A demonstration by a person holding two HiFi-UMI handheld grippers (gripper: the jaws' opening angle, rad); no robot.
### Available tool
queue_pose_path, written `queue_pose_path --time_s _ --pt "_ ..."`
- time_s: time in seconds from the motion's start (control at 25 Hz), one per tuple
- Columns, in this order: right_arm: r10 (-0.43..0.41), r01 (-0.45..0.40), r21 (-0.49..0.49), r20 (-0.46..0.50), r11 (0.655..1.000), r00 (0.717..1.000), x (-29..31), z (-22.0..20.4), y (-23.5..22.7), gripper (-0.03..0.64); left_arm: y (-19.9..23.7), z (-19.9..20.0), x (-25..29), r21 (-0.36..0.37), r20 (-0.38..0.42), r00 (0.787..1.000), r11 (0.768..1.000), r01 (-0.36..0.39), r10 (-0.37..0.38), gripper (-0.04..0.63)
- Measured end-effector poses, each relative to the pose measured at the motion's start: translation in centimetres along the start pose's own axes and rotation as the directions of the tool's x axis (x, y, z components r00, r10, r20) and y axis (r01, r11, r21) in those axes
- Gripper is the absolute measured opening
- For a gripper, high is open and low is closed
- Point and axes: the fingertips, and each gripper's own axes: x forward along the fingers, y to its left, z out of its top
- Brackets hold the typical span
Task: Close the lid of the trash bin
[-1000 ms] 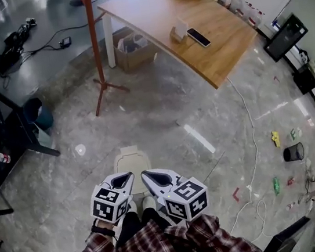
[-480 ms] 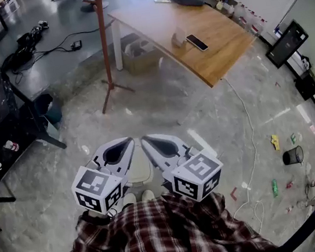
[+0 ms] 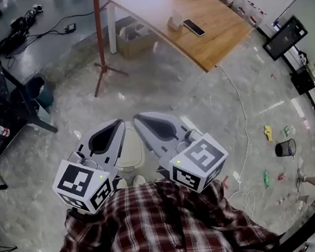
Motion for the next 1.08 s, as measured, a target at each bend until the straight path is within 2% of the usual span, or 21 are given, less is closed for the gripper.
queue_pose_path --time_s 0.28,1.08 --pt "0.0 0.0 0.01 -0.024 1.0 1.0 0.9 -0.9 0.4 0.011 1.1 -0.3 -0.7 -0.013 -0.003 1.0 1.0 -0.008 0.008 0.011" --pt "0.0 0.001 0.031 -0.023 1.0 1.0 -0.2 -2.1 1.6 0.012 0.2 -0.6 -2.5 -0.018 0.014 1.0 1.0 -0.023 0.023 0.011"
